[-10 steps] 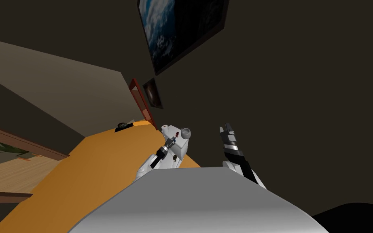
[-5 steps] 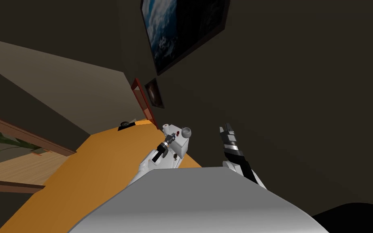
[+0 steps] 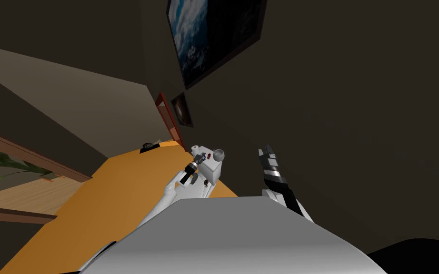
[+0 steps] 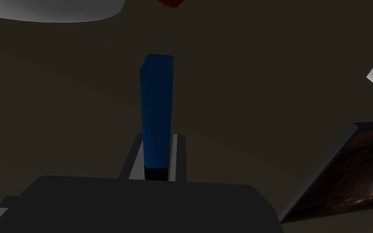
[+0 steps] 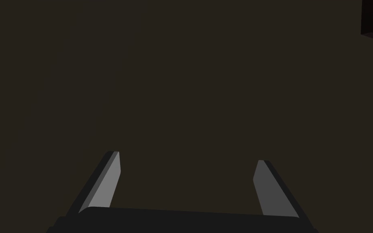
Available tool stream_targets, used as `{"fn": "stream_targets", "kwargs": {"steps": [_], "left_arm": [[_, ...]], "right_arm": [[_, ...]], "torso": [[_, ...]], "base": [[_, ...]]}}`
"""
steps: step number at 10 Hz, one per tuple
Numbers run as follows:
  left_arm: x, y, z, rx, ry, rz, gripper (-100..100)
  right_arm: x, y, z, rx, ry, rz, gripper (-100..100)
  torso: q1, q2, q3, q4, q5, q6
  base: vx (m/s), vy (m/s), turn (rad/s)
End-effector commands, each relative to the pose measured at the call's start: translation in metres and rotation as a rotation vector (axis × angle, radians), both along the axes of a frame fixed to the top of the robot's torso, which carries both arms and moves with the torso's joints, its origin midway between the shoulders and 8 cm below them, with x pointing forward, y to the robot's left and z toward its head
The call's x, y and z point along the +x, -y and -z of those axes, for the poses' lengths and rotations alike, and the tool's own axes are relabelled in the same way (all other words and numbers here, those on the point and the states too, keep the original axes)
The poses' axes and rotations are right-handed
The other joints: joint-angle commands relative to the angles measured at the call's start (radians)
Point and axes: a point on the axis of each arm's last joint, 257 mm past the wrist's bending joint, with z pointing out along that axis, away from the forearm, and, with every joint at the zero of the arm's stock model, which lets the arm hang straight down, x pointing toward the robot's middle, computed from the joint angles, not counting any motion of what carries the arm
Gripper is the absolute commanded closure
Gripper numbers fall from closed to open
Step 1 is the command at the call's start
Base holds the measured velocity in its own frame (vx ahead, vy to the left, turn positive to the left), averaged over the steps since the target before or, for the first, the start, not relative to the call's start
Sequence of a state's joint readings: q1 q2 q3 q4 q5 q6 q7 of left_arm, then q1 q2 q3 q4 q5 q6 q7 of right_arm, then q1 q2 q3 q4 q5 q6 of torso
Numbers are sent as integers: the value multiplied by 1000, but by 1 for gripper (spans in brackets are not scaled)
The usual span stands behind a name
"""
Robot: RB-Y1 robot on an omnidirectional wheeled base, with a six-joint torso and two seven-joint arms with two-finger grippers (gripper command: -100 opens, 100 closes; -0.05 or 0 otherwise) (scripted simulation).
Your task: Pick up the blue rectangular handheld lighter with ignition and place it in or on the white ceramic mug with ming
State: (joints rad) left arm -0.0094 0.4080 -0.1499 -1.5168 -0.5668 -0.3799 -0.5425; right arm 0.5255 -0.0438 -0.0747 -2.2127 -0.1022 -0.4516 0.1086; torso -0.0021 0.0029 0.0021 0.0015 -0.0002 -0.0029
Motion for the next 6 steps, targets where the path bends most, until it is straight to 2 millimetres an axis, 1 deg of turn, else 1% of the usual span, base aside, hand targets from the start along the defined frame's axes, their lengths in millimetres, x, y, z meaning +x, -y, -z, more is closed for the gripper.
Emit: {"fn": "stream_targets", "kwargs": {"steps": [1,3,6], "left_arm": [[3,-1,-9,-3,4,-8,100],[10,-6,-17,-4,1,-16,100],[22,-23,-19,16,-32,-27,100]], "right_arm": [[0,0,0,0,0,0,0],[0,0,0,0,0,0,0],[0,0,0,0,0,0,0]], "torso": [[0,0,0,0,0,0],[-1,0,0,0,0,1],[-6,-2,-1,-1,-1,3]], "base": [[-22,-15,-16],[-22,-30,-55],[-10,-82,-204]]}}
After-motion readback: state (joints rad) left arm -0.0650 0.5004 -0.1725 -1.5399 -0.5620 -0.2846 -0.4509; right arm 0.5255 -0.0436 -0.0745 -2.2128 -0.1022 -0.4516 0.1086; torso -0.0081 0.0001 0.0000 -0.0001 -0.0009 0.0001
